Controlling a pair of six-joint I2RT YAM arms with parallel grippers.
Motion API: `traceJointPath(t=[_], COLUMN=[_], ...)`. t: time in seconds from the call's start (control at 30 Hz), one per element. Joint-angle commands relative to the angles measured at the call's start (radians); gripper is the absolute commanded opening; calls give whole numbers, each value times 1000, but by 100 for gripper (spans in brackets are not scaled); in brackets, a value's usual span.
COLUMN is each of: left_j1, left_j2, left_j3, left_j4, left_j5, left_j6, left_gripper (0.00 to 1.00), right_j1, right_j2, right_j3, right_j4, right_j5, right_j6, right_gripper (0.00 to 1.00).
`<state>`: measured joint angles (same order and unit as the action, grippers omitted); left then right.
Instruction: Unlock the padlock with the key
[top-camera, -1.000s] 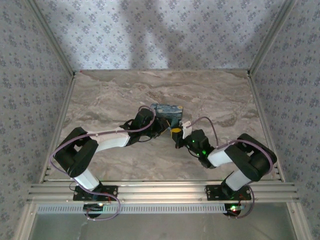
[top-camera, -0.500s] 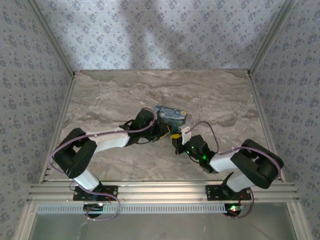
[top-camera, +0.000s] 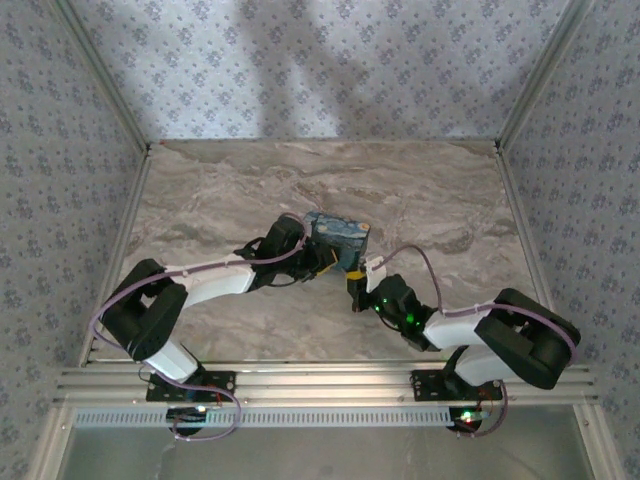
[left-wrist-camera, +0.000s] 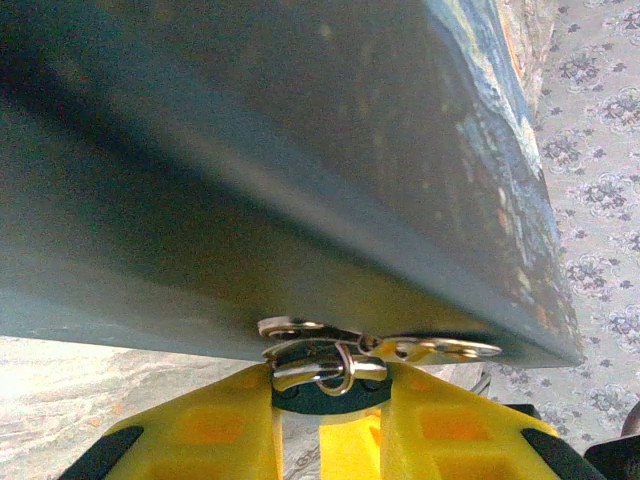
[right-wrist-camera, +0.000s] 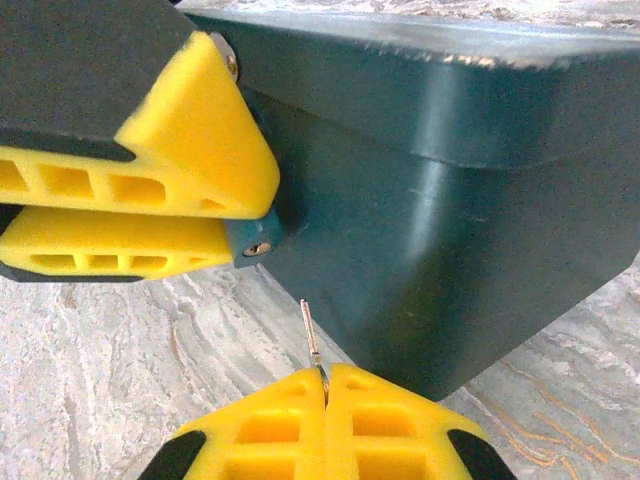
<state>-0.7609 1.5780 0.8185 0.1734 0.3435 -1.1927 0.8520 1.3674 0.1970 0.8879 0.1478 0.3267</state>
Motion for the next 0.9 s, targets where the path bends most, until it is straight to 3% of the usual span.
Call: traceJointPath(t=[0.0,0.87], left_j1=[2,-17], left_j2=[-27,-21], left_j3=[17,23], left_j4=[6,-12], left_j5=[-9,-1], left_j6=[14,31], left_gripper=[25,25], right_j1=[12,-3], right_j2=[-10,58], right_j3=[-1,70], right_j4=[-24,31], right_j5=[41,-29], right_j6=[25,7], right_gripper=[0,0])
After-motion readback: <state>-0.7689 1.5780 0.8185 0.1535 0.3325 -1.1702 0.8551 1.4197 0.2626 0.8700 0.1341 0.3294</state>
